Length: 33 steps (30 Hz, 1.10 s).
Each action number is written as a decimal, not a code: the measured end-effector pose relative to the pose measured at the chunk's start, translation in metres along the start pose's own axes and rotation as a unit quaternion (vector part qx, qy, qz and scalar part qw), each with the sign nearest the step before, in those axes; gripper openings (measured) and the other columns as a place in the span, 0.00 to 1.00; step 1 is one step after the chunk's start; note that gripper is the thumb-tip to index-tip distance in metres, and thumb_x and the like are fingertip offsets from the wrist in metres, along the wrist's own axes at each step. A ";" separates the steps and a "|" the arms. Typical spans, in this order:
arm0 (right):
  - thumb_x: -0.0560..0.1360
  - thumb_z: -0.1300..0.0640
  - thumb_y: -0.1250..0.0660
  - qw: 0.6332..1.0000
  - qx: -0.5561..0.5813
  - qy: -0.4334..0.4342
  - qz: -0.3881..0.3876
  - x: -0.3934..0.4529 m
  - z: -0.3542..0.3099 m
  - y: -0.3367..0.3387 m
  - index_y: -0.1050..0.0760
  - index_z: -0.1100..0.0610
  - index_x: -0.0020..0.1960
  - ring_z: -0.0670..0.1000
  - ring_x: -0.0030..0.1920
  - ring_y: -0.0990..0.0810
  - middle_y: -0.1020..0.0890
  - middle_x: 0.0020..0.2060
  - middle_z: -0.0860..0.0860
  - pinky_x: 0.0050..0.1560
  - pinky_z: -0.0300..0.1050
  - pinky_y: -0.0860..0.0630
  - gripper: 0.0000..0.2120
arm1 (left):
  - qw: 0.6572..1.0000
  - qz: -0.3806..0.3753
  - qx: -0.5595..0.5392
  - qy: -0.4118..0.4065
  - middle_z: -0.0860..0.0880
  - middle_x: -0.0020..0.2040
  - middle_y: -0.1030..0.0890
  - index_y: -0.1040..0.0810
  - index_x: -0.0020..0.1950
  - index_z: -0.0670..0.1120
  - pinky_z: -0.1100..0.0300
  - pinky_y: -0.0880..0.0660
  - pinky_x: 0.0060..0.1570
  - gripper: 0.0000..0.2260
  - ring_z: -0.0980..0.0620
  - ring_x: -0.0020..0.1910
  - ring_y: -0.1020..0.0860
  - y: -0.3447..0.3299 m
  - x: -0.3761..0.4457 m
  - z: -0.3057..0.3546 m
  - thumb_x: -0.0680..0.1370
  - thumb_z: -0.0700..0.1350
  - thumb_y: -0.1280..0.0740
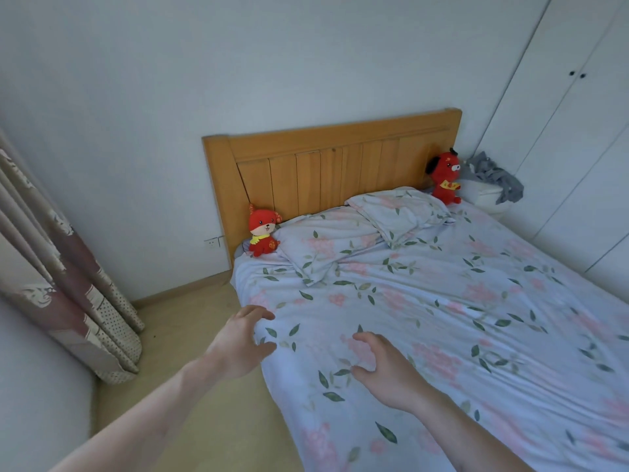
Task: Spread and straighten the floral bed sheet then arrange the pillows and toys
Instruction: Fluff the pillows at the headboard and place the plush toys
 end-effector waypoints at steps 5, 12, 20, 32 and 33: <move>0.79 0.42 0.35 0.999 -0.033 0.008 -0.029 -0.022 0.046 0.024 0.40 0.40 0.76 0.47 0.73 0.33 0.37 0.75 0.40 0.63 0.41 0.34 0.28 | 0.995 -0.017 -0.042 0.084 0.54 0.71 0.31 0.30 0.73 0.53 0.59 0.29 0.64 0.27 0.52 0.69 0.29 -0.051 -0.006 0.041 0.76 0.51 0.26; 0.80 0.45 0.35 0.997 -0.046 0.014 -0.062 0.030 0.053 0.031 0.39 0.44 0.77 0.49 0.72 0.31 0.36 0.75 0.45 0.63 0.41 0.32 0.28 | 0.988 -0.051 -0.011 0.147 0.51 0.76 0.34 0.35 0.78 0.51 0.59 0.30 0.66 0.33 0.50 0.72 0.31 -0.056 0.024 0.028 0.76 0.53 0.27; 0.80 0.46 0.36 0.997 -0.024 0.006 -0.074 0.222 0.004 0.011 0.40 0.45 0.78 0.49 0.70 0.30 0.38 0.76 0.46 0.64 0.42 0.31 0.29 | 0.981 -0.074 0.036 0.177 0.50 0.80 0.39 0.39 0.81 0.51 0.55 0.28 0.64 0.36 0.46 0.75 0.32 -0.012 0.202 -0.073 0.76 0.53 0.29; 0.79 0.50 0.35 0.982 0.096 -0.149 -0.063 0.627 -0.012 -0.084 0.38 0.46 0.78 0.46 0.52 0.24 0.33 0.73 0.49 0.51 0.41 0.26 0.28 | 0.966 -0.206 0.058 0.144 0.52 0.76 0.36 0.37 0.79 0.47 0.54 0.27 0.64 0.34 0.47 0.72 0.34 -0.088 0.565 -0.286 0.76 0.55 0.31; 0.79 0.51 0.35 0.982 0.097 -0.153 -0.057 0.659 -0.001 -0.098 0.37 0.46 0.78 0.46 0.53 0.24 0.33 0.72 0.48 0.51 0.40 0.27 0.28 | 0.966 -0.215 0.054 0.132 0.52 0.75 0.35 0.37 0.79 0.47 0.53 0.27 0.65 0.34 0.47 0.72 0.33 -0.108 0.595 -0.307 0.76 0.56 0.30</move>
Point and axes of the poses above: each hand's wrist, its own x-axis towards the middle knuckle, its own y-axis out of the back of the hand, z = x × y, the point moved 1 cm from there along x, towards the middle knuckle
